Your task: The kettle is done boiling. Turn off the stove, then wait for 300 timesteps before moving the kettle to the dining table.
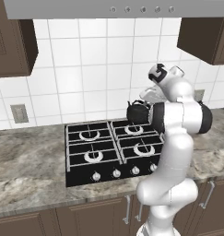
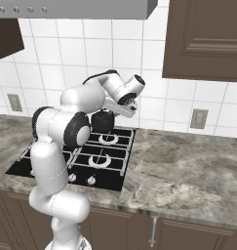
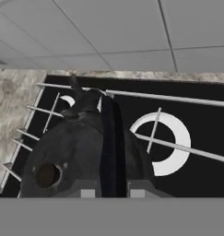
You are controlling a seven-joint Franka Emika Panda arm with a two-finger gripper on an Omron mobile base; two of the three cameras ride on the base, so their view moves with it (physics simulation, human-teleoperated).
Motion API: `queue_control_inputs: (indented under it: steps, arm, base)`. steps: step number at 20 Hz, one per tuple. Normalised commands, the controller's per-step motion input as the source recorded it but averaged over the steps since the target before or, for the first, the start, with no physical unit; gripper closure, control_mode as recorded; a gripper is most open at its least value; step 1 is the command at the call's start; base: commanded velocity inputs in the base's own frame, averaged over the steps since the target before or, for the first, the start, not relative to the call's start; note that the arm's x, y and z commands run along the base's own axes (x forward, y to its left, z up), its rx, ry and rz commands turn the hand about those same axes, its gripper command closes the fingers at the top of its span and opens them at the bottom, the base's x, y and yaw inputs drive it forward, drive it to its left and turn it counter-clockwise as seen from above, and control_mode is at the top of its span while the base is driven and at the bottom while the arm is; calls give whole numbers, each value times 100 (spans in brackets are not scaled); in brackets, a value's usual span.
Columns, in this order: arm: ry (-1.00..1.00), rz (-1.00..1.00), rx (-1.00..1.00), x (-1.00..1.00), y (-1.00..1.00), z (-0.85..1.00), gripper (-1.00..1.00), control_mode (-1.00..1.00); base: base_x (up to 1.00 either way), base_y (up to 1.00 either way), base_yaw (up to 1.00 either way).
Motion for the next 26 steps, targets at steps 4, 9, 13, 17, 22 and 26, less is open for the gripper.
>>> queue_control_inputs:
  steps: [4, 9, 13, 17, 22, 26]
  arm:
    - [0, -5, 2, -43, 18, 23, 100, -100]
    - [1, -6, 2, -39, 18, 27, 100, -100]
    - [1, -6, 2, -40, 15, 21, 100, -100]
    - [1, -6, 2, -38, 13, 14, 100, -100]
    - [1, -5, 1, -38, 9, 11, 100, -100]
    - [2, -5, 0, -39, 8, 10, 100, -100]
  base:
    - [0, 0, 0]
    - [0, 0, 0]
    - [0, 0, 0]
    - [0, 0, 0]
    - [0, 0, 0]
    - [0, 0, 0]
